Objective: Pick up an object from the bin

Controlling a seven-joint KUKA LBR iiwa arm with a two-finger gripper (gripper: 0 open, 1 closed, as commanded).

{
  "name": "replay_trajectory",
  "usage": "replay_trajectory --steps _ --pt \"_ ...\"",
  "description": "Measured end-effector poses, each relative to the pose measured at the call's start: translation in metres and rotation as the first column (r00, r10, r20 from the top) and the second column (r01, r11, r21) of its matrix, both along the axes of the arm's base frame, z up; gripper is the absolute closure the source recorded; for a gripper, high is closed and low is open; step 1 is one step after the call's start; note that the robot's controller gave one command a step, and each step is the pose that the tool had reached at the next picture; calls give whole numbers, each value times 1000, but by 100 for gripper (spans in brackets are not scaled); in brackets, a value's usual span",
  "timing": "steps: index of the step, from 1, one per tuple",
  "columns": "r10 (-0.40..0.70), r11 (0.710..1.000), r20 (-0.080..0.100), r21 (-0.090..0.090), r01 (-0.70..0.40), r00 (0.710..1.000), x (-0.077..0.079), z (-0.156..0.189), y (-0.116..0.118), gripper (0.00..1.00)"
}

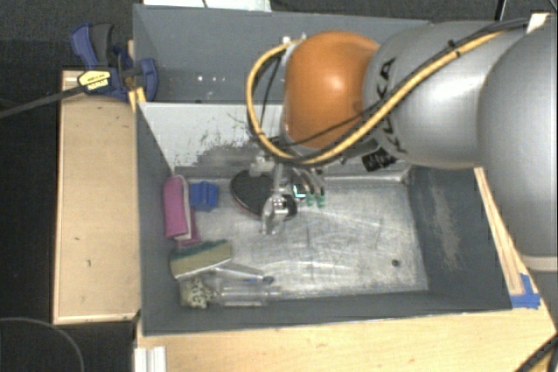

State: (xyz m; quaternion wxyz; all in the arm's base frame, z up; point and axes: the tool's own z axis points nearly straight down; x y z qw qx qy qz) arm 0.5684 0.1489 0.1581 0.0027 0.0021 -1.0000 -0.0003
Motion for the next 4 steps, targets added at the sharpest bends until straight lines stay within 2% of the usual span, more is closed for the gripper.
replay_trajectory --steps 1,2,3,4 --pt "-91 996 17 4 91 996 11 -87 -41 0" --pt "-87 996 23 5 87 996 13 -82 -40 100" --pt "-107 994 14 3 107 994 15 26 -15 100" --pt "243 970 14 -2 -243 970 16 96 -28 100"
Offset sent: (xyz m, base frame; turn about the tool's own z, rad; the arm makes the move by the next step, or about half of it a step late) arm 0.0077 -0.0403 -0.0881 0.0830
